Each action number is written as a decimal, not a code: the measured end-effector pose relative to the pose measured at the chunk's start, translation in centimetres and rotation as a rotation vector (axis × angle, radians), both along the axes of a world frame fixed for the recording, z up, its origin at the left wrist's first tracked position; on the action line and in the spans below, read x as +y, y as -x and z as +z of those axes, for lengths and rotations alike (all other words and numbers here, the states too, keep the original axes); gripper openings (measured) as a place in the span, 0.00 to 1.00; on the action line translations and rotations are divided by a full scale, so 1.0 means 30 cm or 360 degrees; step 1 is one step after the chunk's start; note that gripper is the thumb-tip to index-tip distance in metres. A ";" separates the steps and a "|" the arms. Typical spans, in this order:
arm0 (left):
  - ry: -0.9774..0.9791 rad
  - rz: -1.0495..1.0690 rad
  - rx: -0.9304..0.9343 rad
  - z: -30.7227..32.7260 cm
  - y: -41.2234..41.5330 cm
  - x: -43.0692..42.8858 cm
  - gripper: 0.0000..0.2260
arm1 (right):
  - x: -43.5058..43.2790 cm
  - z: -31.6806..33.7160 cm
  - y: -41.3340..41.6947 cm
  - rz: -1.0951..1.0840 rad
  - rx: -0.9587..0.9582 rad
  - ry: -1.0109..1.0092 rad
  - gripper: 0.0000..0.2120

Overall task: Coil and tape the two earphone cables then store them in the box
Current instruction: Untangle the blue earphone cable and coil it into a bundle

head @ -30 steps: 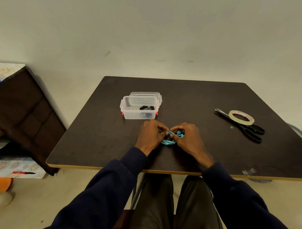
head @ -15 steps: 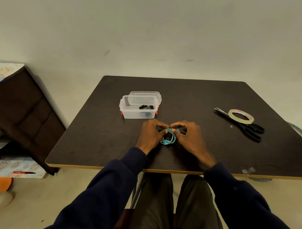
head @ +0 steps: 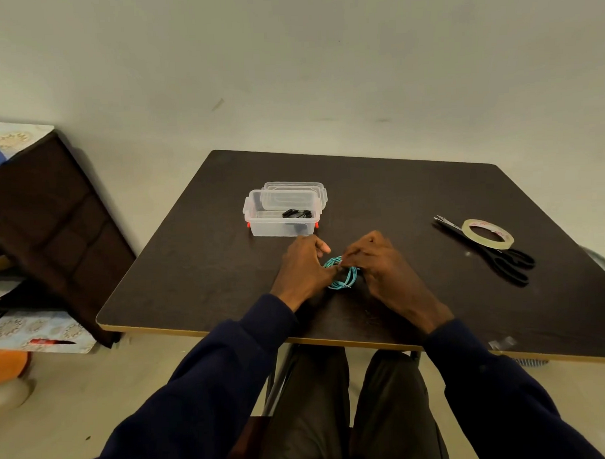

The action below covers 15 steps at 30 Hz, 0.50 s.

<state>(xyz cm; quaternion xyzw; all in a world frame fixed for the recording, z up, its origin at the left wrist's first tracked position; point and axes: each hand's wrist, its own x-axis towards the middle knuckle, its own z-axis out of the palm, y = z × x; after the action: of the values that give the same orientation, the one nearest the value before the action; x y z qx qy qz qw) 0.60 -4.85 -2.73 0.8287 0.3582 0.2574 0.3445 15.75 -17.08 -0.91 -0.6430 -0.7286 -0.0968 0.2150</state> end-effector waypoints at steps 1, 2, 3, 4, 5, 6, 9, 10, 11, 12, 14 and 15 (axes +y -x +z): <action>-0.0010 -0.0004 0.0015 0.005 -0.002 0.000 0.17 | -0.001 -0.004 0.001 -0.0009 0.0000 -0.0028 0.17; -0.0020 0.0008 0.0003 0.009 -0.003 0.002 0.16 | -0.003 -0.009 -0.001 -0.0032 0.0014 -0.0076 0.17; -0.0024 0.0034 -0.0028 0.012 -0.001 0.006 0.14 | -0.006 -0.012 -0.006 -0.0066 0.0053 -0.0134 0.17; -0.0017 0.0065 -0.0078 0.016 0.004 0.011 0.11 | -0.009 -0.015 -0.013 -0.0107 0.0117 -0.0187 0.16; 0.0012 0.0089 -0.0146 0.020 0.011 0.018 0.08 | -0.015 -0.015 -0.025 -0.0152 0.0194 -0.0231 0.16; 0.0067 0.0104 -0.0230 0.023 0.022 0.027 0.06 | -0.021 -0.014 -0.039 -0.0197 0.0272 -0.0264 0.15; 0.0435 0.0093 -0.0518 0.030 0.059 0.046 0.02 | -0.044 -0.005 -0.087 -0.0308 0.0519 -0.0280 0.14; 0.0565 0.0085 -0.0607 0.032 0.072 0.044 0.03 | -0.051 -0.004 -0.098 -0.0320 0.0588 -0.0280 0.14; 0.0653 0.0078 -0.0675 0.033 0.085 0.041 0.03 | -0.055 -0.003 -0.104 -0.0319 0.0640 -0.0287 0.14; 0.0699 0.0070 -0.0716 0.033 0.096 0.038 0.03 | -0.057 -0.003 -0.107 -0.0311 0.0679 -0.0287 0.14; 0.0749 0.0074 -0.0779 0.030 0.112 0.038 0.03 | -0.054 -0.004 -0.110 -0.0297 0.0717 -0.0266 0.13; 0.0770 0.0083 -0.0817 0.032 0.115 0.037 0.03 | -0.054 -0.004 -0.111 -0.0304 0.0729 -0.0260 0.13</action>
<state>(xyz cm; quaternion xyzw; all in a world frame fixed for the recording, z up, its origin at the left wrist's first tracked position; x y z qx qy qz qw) -2.85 -3.73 -1.77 0.6220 0.3315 0.3737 0.6029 19.09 -18.71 -1.04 -0.6945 -0.5868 -0.0269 0.4154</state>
